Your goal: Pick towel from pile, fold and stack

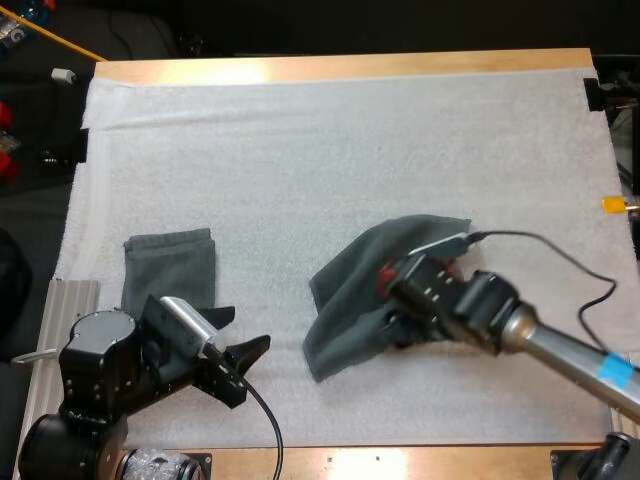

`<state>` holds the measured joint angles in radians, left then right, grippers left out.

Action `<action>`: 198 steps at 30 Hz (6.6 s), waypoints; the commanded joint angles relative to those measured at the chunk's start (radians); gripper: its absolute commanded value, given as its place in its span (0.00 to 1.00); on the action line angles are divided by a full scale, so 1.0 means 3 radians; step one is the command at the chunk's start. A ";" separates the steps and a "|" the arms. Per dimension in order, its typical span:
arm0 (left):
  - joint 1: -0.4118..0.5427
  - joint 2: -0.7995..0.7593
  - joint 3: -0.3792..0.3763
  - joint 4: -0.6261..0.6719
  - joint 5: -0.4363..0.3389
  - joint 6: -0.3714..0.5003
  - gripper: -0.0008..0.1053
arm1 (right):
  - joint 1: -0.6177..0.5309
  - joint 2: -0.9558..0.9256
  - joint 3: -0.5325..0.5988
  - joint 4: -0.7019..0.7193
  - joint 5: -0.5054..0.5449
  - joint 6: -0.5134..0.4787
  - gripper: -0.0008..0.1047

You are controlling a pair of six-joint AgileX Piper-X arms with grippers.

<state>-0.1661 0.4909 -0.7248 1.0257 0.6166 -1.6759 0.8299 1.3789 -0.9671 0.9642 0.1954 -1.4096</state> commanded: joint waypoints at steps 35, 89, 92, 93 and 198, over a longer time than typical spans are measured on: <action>-0.0018 0.0003 0.0002 0.0232 0.0031 -0.0004 0.58 | -0.1975 -0.0021 0.1087 -0.1439 -0.1826 -0.0282 0.45; -0.1011 0.0433 0.0855 -0.0403 0.0075 -0.1041 0.58 | -0.1975 -0.0317 0.1098 -0.0355 -0.2150 -0.0321 0.01; -0.1120 0.0806 0.0855 -0.0457 0.0074 -0.1069 0.58 | -0.1975 -0.0317 0.1098 -0.0352 -0.2150 -0.0321 0.01; -0.1146 0.0967 0.0855 -0.0483 0.0074 -0.1069 0.58 | -0.1975 -0.0317 0.1098 -0.0352 -0.2150 -0.0321 0.01; -0.0960 0.2545 -0.0290 -0.0564 0.0387 -0.0519 0.01 | -0.1127 -0.1002 0.0642 -0.0444 -0.1703 0.0681 0.01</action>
<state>-0.4589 1.2496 -0.8090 0.8852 0.6830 -1.8423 0.4921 1.0701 -0.7705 0.8663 -0.3172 -1.2182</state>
